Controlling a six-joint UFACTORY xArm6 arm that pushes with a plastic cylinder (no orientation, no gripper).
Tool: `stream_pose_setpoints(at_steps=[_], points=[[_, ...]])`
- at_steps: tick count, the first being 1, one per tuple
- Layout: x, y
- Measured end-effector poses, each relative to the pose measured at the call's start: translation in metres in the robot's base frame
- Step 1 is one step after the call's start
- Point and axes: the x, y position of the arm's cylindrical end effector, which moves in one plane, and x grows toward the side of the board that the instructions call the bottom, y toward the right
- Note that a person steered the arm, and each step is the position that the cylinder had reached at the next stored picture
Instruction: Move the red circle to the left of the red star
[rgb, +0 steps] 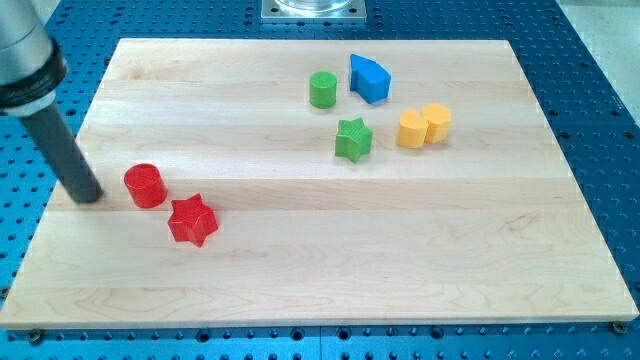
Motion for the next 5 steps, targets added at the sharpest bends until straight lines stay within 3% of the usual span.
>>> stream_pose_setpoints(at_steps=[1,5], points=[[-0.0090,0.0219],[-0.0107,0.0172]])
